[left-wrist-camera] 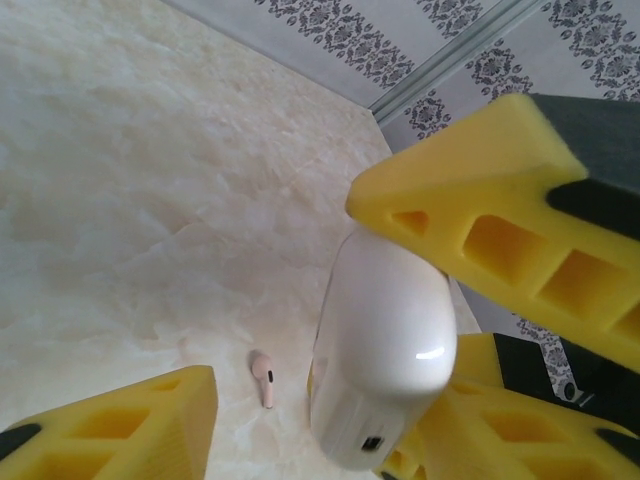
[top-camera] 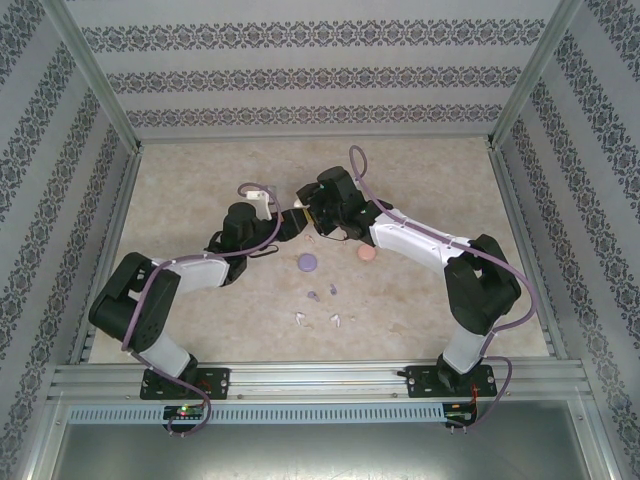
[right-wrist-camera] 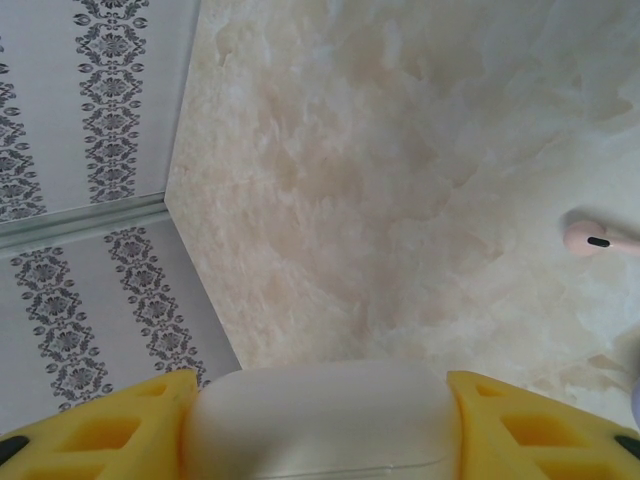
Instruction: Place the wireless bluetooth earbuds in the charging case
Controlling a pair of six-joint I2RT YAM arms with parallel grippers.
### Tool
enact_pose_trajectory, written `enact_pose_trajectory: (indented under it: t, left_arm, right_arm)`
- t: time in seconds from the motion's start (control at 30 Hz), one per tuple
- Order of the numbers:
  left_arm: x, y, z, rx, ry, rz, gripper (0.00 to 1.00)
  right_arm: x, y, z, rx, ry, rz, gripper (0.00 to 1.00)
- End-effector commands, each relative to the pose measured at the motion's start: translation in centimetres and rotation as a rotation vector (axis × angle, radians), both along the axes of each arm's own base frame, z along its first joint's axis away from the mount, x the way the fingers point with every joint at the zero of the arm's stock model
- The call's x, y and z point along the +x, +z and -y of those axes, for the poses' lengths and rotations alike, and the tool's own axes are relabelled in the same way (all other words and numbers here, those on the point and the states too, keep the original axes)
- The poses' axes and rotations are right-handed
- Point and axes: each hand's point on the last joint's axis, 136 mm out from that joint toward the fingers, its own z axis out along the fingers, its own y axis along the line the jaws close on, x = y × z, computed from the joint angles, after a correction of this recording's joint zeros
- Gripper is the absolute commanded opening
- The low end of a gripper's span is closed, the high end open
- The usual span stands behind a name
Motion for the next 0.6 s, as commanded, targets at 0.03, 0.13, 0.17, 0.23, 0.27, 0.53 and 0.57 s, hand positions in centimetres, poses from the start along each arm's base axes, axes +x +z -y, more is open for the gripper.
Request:
enact_pose_trajectory:
  t: [0.03,0.13,0.17,0.23,0.27,0.53,0.57]
  left_arm:
    - [0.68,1.96,1.28,-0.036,-0.022,0.074,0.5]
    - [0.92,1.84,1.4,-0.038,-0.022,0.074,0.44]
    - [0.9,1.69,1.39,-0.037,-0.021,0.072,0.43]
    - [0.99,1.61,1.32,-0.037,-0.015,0.072,0.42]
    - [1.03,1.61,1.29,-0.036,-0.012,0.073,0.41]
    - [1.22,1.68,1.14,-0.033,0.002,0.075,0.27]
    - [1.25,1.68,1.13,-0.033,0.002,0.074,0.24]
  right_arm:
    - [0.35,0.33,-0.97,0.03,0.012,0.009,0.43]
    - [0.44,0.21,-0.86,0.029,0.008,0.007,0.43]
    - [0.45,0.16,-0.88,0.03,0.009,0.007,0.43]
    - [0.51,0.11,-0.8,0.03,0.007,0.006,0.43]
    - [0.48,0.06,-0.81,0.031,0.01,0.006,0.43]
    - [0.36,-0.5,-0.26,0.031,-0.004,-0.002,0.43]
    - [0.42,-0.47,-0.17,0.032,-0.006,0.001,0.43]
